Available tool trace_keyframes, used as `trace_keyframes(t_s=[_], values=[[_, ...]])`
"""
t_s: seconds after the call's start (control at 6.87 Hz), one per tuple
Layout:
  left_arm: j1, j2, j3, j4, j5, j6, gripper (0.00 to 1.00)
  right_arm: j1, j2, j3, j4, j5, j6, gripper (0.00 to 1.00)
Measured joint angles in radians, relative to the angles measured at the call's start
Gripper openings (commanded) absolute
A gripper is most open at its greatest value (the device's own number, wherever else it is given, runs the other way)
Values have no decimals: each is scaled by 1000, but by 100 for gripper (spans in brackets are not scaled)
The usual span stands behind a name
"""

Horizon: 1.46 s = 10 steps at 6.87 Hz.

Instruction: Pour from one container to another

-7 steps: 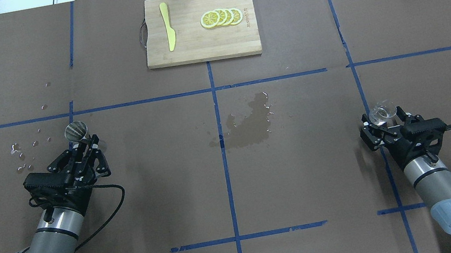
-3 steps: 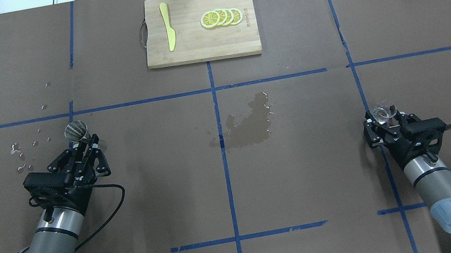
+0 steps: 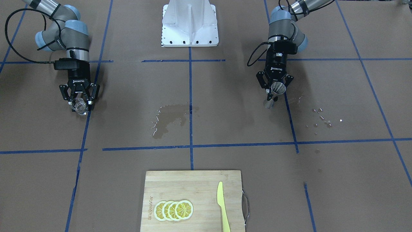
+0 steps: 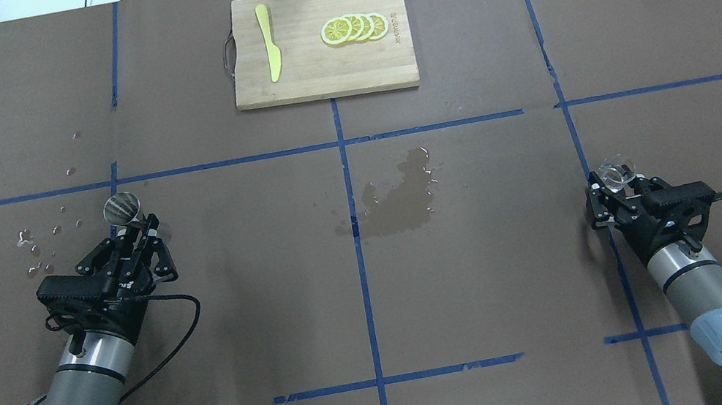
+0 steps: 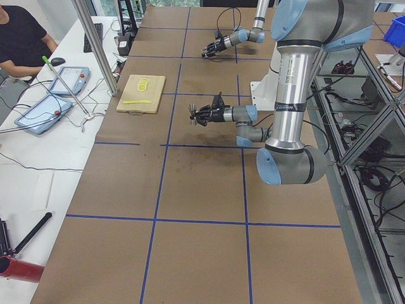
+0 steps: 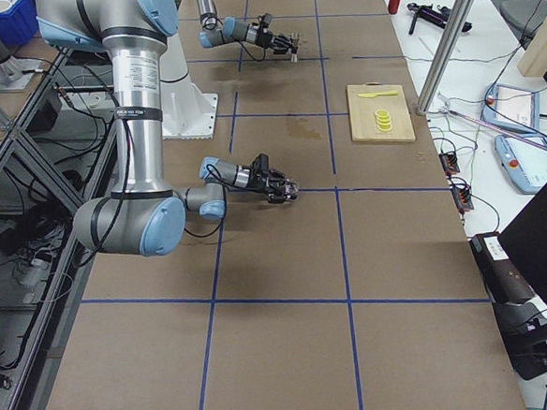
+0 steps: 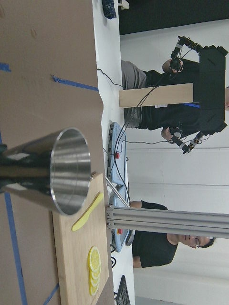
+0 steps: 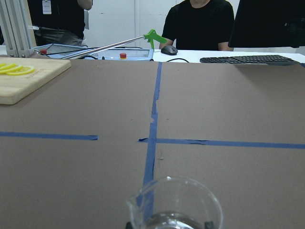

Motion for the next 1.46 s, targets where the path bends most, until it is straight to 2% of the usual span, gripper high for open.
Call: trace_keyframes(t_s=[0.29,0.58,1.17,1.46], values=[[3,-5,-11,0,-3,1,0,77,59,43,-3,48,-109,26],[7,-59,-13,5,-11,62,0,127,150,83,-18,74,-251,26],[-46,-200,21,47,-128,181,0,135,401,139,-212,109,-421,25],[-56,-284,75,59,-150,220,0,133,459,171,-310,125,-433,21]])
